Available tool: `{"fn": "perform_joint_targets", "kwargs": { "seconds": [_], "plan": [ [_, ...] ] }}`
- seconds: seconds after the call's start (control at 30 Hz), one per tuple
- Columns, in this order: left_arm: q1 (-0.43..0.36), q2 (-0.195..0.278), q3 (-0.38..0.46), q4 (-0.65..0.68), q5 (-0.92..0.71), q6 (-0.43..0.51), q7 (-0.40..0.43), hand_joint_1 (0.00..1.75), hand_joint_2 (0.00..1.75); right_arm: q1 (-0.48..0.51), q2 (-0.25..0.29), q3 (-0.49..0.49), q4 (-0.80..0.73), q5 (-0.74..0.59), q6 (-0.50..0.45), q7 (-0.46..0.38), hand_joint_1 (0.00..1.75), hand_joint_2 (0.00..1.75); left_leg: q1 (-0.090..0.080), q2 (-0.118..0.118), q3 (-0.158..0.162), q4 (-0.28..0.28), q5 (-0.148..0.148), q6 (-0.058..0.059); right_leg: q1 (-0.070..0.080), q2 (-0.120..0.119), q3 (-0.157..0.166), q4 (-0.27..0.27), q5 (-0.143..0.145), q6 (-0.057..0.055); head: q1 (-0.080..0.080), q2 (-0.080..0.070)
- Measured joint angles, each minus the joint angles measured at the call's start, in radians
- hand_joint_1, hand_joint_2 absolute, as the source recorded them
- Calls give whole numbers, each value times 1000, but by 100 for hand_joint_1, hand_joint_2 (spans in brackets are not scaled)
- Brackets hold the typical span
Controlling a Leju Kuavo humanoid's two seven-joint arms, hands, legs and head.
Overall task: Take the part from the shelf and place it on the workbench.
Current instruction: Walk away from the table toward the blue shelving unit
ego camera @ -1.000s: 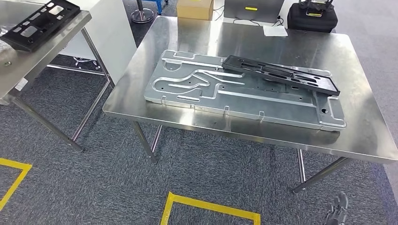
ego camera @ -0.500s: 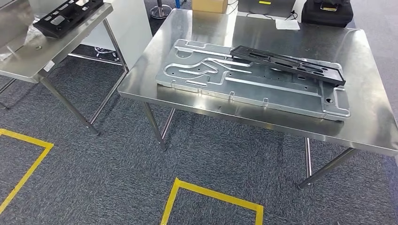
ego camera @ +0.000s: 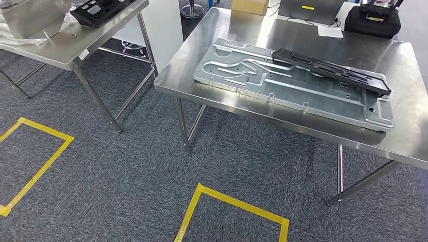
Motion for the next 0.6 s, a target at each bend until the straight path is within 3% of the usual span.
{"fn": "perform_joint_targets", "kwargs": {
  "seconds": [0.07,0.1,0.2,0.27,0.37,0.4,0.43,0.47,0.53,0.6],
  "plan": [
    [-2,0,0,0,0,-2,5,0,0,-18,-13,-21,59,30,-2,65,0,0,-2,-10,-14,19,-2,-4,3,20,75,-129,34,-12,0,0],
    [-3,1,0,0,0,-3,7,0,0,-26,-18,-28,85,42,-1,94,0,0,-2,-14,-22,26,-2,-9,5,27,92,-163,39,-16,0,0],
    [-4,8,0,0,0,-6,11,0,0,-43,-27,-45,145,60,5,143,0,0,1,-24,-35,32,1,-25,6,15,92,-180,43,-26,0,0],
    [-5,13,0,-1,-2,-8,12,0,0,-50,-29,-53,170,64,12,155,0,0,1,-20,-49,64,-23,-36,-2,2,92,-187,50,-36,-3,0],
    [-6,16,0,-1,-10,-13,13,0,0,-53,-31,-60,195,72,20,159,0,0,14,-1,-132,243,-120,-57,-6,-21,86,-190,54,-42,-9,0],
    [-6,17,0,-1,-13,-14,13,0,0,-54,-32,-62,200,74,22,158,0,0,19,2,-157,298,-140,-63,-6,-28,84,-190,55,-41,-9,0],
    [-5,17,0,-1,-17,-15,13,0,0,-54,-32,-63,204,76,25,155,0,0,24,5,-167,321,-140,-68,-7,-35,83,-189,55,-40,-9,0],
    [-4,18,-1,-1,-21,-16,14,0,0,-56,-33,-65,207,79,29,152,0,0,29,8,-155,300,-119,-71,-8,-41,83,-188,56,-38,-9,0],
    [-3,22,-2,-1,-27,-18,14,0,0,-59,-33,-66,213,85,35,144,0,0,35,27,-85,161,-49,-76,-11,-52,85,-186,55,-30,-9,0],
    [-5,24,-3,-1,-31,-19,14,0,0,-62,-35,-67,216,89,39,136,0,0,31,45,-32,48,-10,-70,-10,-59,87,-184,54,-17,-9,0]
  ]
}}
